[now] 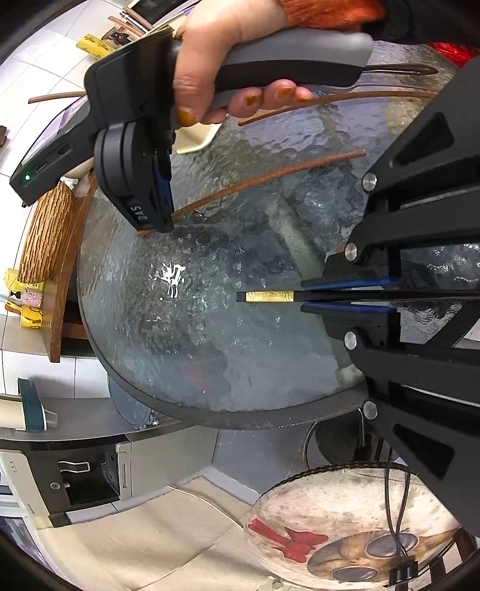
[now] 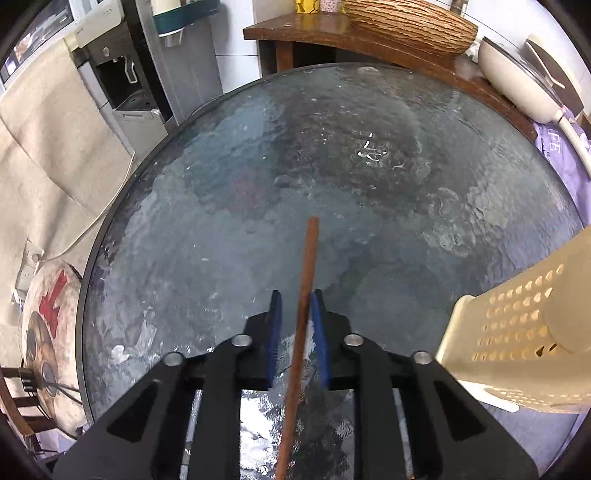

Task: Organize utensils
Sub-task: 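Lift both held chopsticks and carry them toward the cream holder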

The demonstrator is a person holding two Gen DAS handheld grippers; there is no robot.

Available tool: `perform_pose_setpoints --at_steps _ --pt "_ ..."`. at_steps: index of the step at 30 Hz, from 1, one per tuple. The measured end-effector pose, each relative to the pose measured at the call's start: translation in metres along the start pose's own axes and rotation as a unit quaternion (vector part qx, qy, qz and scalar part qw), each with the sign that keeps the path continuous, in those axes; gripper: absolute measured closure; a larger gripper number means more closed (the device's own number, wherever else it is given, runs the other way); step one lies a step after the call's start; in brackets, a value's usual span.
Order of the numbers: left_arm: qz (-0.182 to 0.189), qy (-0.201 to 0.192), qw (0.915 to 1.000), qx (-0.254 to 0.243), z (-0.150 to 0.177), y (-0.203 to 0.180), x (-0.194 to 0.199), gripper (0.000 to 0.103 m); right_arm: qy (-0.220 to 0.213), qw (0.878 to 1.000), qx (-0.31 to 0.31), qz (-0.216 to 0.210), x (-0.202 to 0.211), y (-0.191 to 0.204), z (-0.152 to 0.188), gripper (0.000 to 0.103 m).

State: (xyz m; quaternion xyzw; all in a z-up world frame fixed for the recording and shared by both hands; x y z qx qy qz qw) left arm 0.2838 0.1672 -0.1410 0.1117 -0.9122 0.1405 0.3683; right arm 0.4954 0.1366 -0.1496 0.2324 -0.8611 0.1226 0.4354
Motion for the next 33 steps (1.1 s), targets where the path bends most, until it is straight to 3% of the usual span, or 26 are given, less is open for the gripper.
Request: perform_pose_setpoints --at_steps 23,33 --pt "-0.02 -0.009 0.9998 0.0 -0.012 -0.005 -0.008 0.096 -0.043 0.995 0.048 -0.074 0.016 0.014 0.023 0.096" --pt "-0.019 -0.027 0.9992 0.022 -0.031 0.001 -0.001 0.096 -0.09 0.989 0.062 -0.096 0.054 0.023 0.023 0.096"
Point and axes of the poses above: each gripper's, at about its wrist camera, not at the fingertips, and x roughly against the way its jaws point, y to its left, z to its underside, the point moved 5 cm from there along -x, roughly the way its jaws point, and after that the axes turned 13 degrees about -y, right-handed, at the moved point
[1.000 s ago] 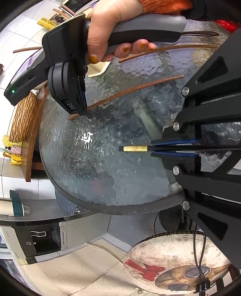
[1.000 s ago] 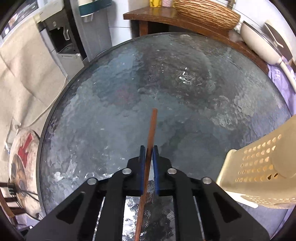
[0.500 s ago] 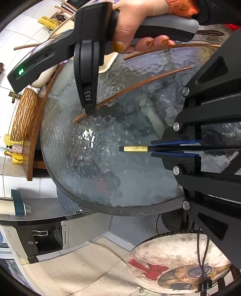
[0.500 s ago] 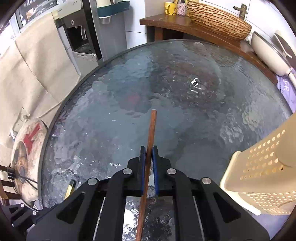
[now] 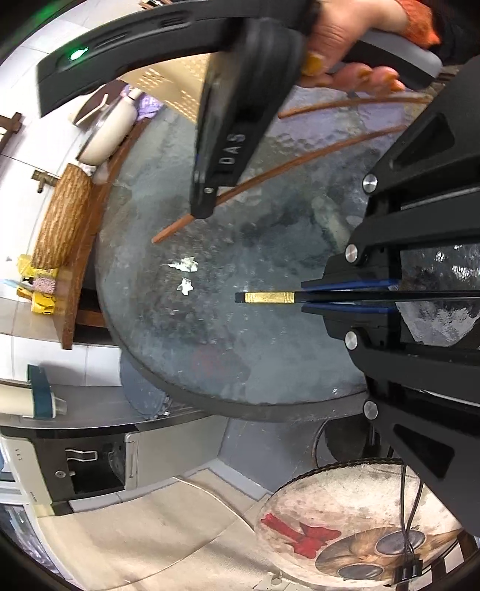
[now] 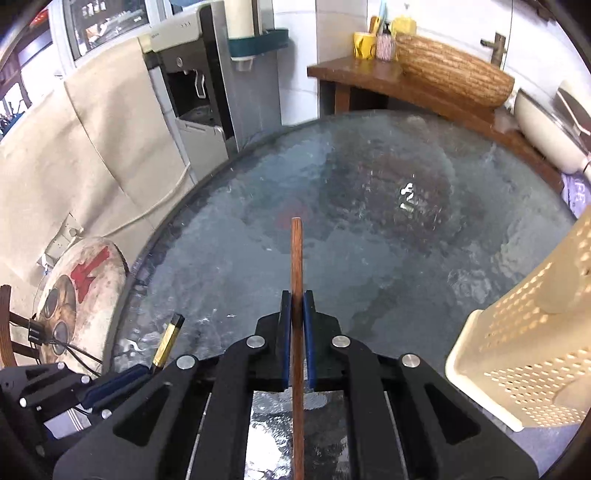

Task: Organize utensils
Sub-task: 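Lift both held chopsticks and carry them toward the cream holder, then lower chopsticks into the holder and open both tools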

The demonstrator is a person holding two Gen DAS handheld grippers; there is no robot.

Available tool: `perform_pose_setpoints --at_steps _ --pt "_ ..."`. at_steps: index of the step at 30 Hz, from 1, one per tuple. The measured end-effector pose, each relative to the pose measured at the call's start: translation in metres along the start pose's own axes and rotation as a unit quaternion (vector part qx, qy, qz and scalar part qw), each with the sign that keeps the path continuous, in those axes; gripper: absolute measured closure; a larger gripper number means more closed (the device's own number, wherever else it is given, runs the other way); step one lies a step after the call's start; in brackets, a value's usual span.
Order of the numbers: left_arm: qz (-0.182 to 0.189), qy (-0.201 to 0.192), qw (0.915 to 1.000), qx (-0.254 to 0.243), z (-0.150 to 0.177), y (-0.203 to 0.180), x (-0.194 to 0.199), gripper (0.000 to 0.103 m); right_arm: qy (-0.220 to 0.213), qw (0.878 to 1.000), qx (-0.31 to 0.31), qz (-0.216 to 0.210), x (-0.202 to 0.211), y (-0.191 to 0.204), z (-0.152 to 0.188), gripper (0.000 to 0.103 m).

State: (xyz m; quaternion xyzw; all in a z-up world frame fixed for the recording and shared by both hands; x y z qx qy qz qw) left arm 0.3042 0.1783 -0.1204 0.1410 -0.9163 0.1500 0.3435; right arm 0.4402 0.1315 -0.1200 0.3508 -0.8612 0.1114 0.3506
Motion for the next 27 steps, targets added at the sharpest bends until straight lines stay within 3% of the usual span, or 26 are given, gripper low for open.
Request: perform_pose_setpoints --at_steps 7,16,27 --pt "0.022 -0.043 0.9988 0.01 -0.02 -0.01 0.031 0.096 -0.055 0.998 0.014 0.011 0.053 0.007 -0.01 0.096" --pt "0.055 -0.14 0.9886 0.002 -0.055 -0.038 0.101 0.096 -0.153 0.988 -0.004 0.0 0.159 0.004 -0.012 0.096" --pt "0.103 -0.187 0.9768 0.0 -0.065 -0.055 0.146 0.096 -0.218 0.976 -0.018 -0.012 0.243 0.006 0.004 0.096"
Point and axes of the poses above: each gripper's, at about its wrist camera, not at the fingertips, and x roughly against the way its jaws point, y to its left, z to its underside, the point moved 5 cm from there along -x, roughly the way its jaws point, and after that the axes turned 13 degrees about -y, right-handed, at the moved point
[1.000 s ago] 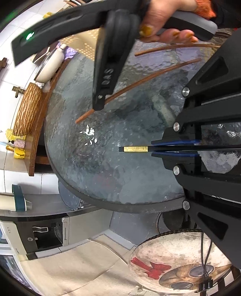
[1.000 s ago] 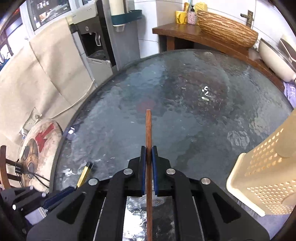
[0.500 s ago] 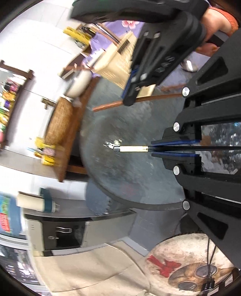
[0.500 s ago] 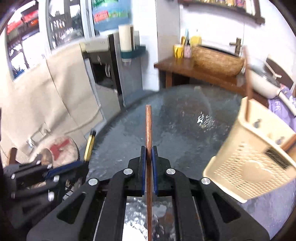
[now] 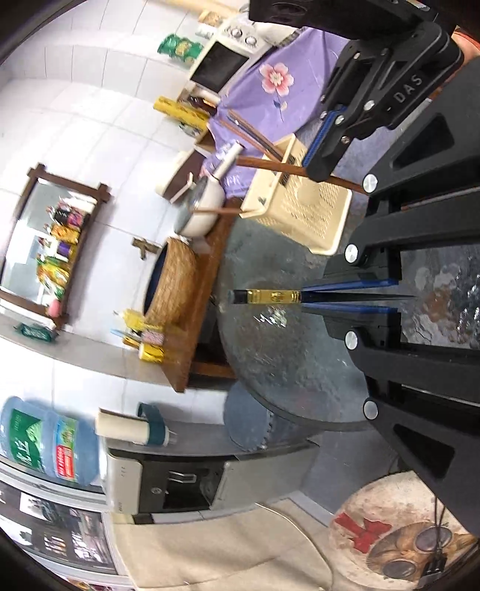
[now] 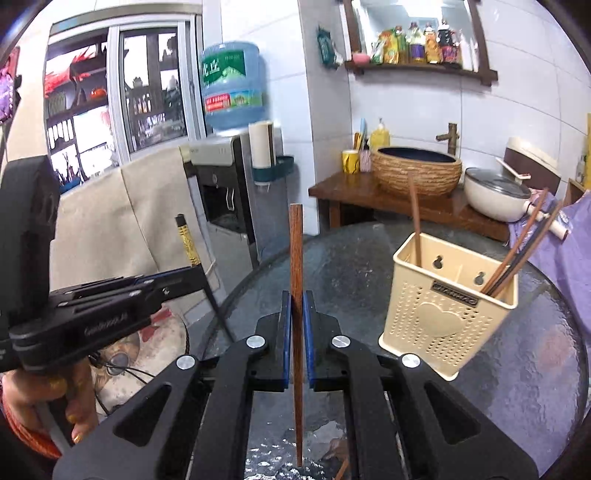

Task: Organize utensils
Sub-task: 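Lower chopsticks into the holder and open both tools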

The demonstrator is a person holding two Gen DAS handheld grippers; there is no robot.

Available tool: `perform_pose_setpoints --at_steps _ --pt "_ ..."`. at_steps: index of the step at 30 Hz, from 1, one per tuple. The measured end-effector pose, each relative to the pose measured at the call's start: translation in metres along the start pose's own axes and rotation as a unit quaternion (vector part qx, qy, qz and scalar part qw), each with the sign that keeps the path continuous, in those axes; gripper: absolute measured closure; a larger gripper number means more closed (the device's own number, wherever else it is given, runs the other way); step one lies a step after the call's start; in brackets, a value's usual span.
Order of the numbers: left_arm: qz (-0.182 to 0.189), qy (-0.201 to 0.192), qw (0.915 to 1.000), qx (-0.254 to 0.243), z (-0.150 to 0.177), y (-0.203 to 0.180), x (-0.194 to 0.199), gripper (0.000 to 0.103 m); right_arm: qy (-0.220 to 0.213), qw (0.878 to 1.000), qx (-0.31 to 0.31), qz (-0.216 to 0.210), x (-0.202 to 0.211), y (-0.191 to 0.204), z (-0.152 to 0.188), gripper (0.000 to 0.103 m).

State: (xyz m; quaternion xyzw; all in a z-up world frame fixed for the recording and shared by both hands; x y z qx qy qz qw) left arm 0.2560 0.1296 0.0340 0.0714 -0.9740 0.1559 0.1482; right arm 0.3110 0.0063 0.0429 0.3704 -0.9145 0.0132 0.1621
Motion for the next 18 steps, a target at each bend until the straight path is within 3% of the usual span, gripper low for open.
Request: perform_pose_setpoints --at_steps 7,18 --pt "0.013 -0.012 0.9998 -0.003 -0.007 -0.01 0.006 0.097 -0.024 1.0 -0.007 -0.005 0.026 0.0 -0.012 0.096" --pt "0.026 -0.014 0.9994 -0.015 -0.032 -0.023 0.004 0.097 -0.051 0.998 -0.023 -0.004 0.03 -0.019 -0.052 0.096"
Point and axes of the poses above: each gripper's, at about its wrist camera, not at the fingertips, and x roughly against the way its jaws point, y to its left, z to its underside, the point moved 5 cm from there along -x, roughly the way its jaws point, and after that the axes turned 13 degrees about -y, right-handed, at the moved point
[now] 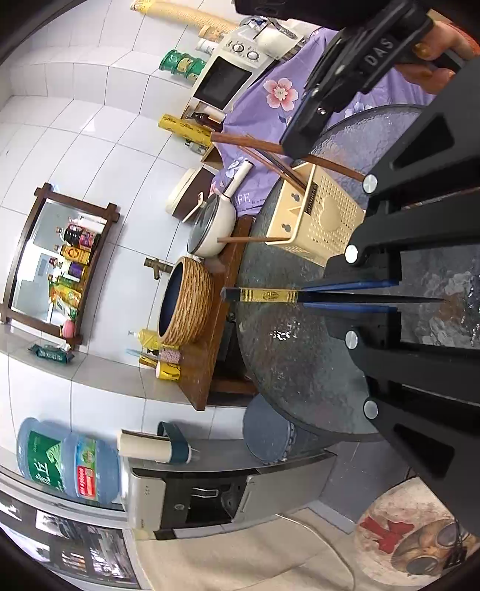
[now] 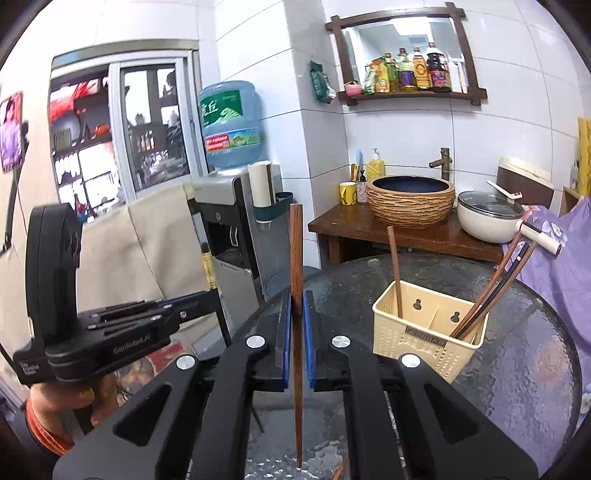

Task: Organize utensils
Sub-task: 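Lower chopsticks into the holder and open both tools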

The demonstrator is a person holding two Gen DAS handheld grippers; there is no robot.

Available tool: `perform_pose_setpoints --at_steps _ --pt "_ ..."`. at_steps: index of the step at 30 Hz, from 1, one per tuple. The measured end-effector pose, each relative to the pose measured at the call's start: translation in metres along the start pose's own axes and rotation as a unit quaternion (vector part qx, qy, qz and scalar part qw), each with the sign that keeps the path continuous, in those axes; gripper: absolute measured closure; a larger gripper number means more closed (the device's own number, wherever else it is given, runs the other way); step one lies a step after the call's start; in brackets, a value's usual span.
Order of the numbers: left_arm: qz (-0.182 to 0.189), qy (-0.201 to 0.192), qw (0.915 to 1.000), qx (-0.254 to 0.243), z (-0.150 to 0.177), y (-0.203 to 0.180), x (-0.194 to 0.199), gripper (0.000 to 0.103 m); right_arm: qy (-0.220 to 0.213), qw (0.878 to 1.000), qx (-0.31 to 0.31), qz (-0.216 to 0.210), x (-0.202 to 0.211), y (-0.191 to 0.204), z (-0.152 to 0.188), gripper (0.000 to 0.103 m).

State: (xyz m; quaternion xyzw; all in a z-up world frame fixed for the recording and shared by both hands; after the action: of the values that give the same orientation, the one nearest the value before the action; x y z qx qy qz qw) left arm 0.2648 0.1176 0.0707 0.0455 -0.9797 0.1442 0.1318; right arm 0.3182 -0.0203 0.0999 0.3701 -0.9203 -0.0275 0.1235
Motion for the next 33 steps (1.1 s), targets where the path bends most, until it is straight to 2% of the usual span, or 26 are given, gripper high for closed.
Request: perform_pose_setpoints --at_steps 5,11,13,17,21,23,27,31,33 --pt "0.018 -0.009 0.9998 -0.009 -0.023 -0.02 -0.007 0.097 -0.02 1.0 -0.006 0.014 0.001 -0.021 -0.028 0.096" --pt "0.057 -0.045 0.9972 -0.022 -0.069 -0.064 -0.021 0.097 -0.059 0.996 0.001 0.066 -0.002 -0.06 -0.076 0.096" --pt "0.065 -0.057 0.9957 -0.031 -0.082 -0.08 -0.029 0.103 -0.074 0.993 0.007 0.087 -0.006 -0.074 -0.092 0.096" --pt "0.079 -0.072 0.9931 -0.047 -0.106 -0.111 -0.057 0.103 -0.097 0.987 -0.001 0.125 -0.016 -0.107 -0.116 0.096" --pt "0.089 -0.066 0.9933 -0.033 -0.117 -0.118 -0.091 0.103 -0.091 0.986 -0.009 0.141 -0.035 -0.132 -0.119 0.096" --pt "0.088 -0.064 0.9938 -0.02 -0.112 -0.11 -0.098 0.103 -0.084 0.987 -0.011 0.14 -0.044 -0.138 -0.108 0.096" --pt "0.063 -0.052 0.9961 -0.033 -0.084 -0.09 -0.111 0.103 -0.116 0.982 0.016 0.15 -0.046 -0.142 -0.099 0.096" --pt "0.051 -0.008 0.9987 -0.006 -0.044 -0.062 -0.127 0.103 -0.151 0.976 0.017 0.155 -0.042 -0.143 -0.106 0.096" --pt "0.05 0.01 0.9987 -0.004 -0.025 -0.053 -0.13 0.103 -0.136 0.977 0.036 0.16 -0.052 -0.139 -0.094 0.096"
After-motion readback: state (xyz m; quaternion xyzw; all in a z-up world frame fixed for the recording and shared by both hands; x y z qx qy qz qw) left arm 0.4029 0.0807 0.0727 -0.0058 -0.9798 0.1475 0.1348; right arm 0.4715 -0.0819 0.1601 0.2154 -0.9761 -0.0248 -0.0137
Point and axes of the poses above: each gripper's, at about its wrist camera, not at the fingertips, and x roughly against the way its jaws point, y to its left, z to its underside, the point moved 5 cm from there along -x, roughly the way its jaws point, and after that the axes turned 13 degrees about -y, right-handed, at the moved point
